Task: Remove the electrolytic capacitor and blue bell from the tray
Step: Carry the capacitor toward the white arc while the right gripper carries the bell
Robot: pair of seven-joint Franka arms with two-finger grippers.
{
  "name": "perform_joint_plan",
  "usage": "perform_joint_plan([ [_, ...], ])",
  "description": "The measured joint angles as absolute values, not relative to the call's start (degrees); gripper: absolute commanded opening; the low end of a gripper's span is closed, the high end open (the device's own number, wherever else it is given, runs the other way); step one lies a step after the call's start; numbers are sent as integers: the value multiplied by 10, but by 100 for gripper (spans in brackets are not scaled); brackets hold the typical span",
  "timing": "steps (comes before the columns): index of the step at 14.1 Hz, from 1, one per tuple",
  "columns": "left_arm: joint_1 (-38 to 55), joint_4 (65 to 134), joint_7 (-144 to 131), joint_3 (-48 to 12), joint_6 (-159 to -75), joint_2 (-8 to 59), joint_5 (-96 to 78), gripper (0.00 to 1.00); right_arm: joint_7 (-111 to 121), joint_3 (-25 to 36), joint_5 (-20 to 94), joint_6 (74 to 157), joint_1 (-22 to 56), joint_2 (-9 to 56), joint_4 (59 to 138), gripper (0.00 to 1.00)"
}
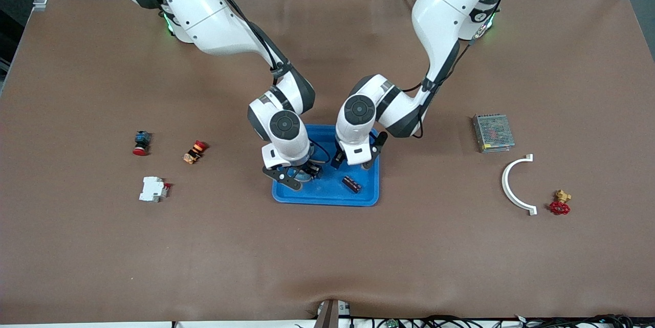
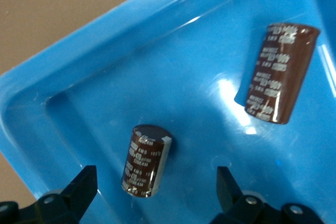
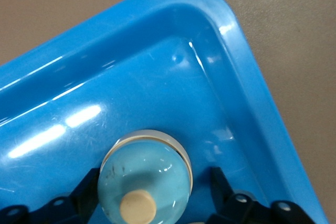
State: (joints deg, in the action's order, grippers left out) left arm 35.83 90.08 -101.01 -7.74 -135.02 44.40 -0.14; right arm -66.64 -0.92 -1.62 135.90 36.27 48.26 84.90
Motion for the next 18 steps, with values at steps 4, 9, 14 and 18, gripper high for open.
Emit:
perform_joint_plan([
  [4, 359, 905, -1012, -76, -1352, 449, 1, 100, -667, -9, -17, 1356, 363, 483, 845, 0],
  [9, 359, 909, -1012, -76, -1352, 449, 1, 69, -668, -5, -17, 1355, 359, 482, 823, 0],
  [14, 359, 909, -1012, -75, -1353, 449, 1, 25, -616, -3, -17, 1292, 332, 469, 793, 0],
  [18, 358, 907, -1012, -74, -1354, 449, 1, 7, -463, -1, -16, 1203, 266, 417, 782, 0],
])
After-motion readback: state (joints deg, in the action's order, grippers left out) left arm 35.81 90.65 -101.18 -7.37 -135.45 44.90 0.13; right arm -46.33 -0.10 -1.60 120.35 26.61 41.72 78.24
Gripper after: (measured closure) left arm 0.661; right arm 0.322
